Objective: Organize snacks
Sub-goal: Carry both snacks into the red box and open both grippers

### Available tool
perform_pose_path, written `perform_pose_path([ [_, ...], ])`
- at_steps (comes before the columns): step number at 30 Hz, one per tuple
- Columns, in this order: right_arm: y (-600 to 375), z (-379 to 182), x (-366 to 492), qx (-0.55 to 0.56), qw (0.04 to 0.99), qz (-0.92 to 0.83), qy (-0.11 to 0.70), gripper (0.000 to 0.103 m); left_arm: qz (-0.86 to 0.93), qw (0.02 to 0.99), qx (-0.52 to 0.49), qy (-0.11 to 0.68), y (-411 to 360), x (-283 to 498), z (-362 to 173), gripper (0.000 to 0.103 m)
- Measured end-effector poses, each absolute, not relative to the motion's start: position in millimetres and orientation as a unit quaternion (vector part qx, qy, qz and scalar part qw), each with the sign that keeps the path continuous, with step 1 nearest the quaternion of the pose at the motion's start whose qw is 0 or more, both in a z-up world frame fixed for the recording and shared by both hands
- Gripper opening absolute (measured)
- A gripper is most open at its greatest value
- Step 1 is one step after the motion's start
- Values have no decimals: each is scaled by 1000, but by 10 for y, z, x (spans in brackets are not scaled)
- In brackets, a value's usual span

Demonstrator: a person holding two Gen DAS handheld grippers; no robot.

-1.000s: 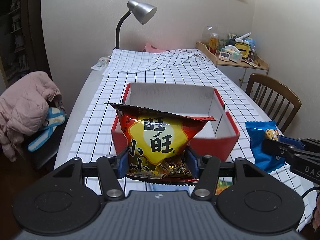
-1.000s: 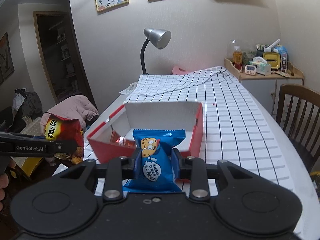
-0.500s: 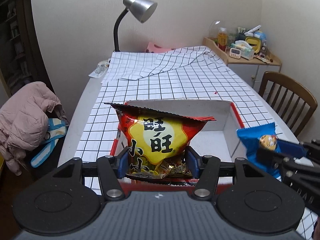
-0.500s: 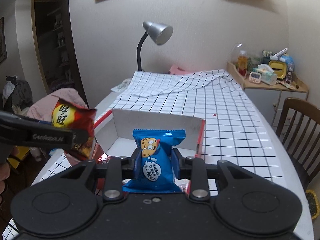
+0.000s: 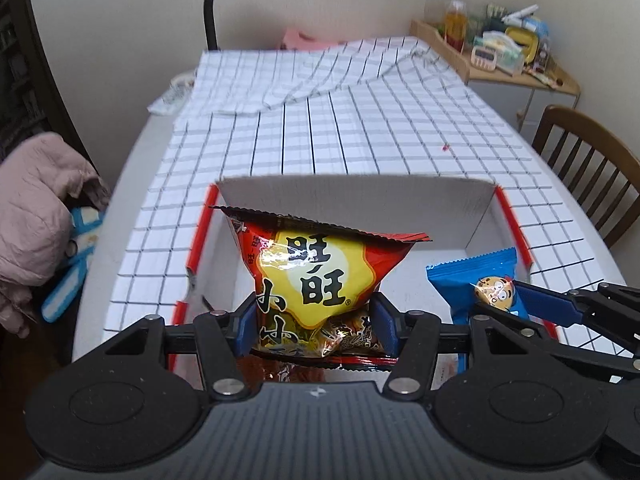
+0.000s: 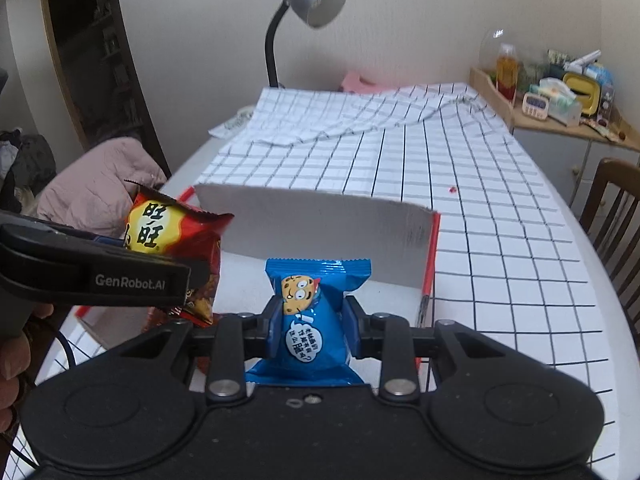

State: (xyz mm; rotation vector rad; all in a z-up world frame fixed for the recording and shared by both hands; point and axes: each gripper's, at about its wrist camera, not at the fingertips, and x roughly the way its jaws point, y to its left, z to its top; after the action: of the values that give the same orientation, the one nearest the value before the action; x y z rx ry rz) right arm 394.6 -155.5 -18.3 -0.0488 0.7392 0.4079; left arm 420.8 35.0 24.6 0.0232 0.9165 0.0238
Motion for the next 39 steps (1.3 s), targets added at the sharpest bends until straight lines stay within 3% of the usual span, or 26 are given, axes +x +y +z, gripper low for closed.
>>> perform_pose_path([
  [17, -1325, -550, 4089, -74, 889, 203, 403, 30, 8, 875, 31, 484, 350, 4461, -185, 57],
  [39, -1604, -83, 3642, -39, 908, 203, 363, 43, -7, 904, 12, 428, 297, 3878, 378, 63],
])
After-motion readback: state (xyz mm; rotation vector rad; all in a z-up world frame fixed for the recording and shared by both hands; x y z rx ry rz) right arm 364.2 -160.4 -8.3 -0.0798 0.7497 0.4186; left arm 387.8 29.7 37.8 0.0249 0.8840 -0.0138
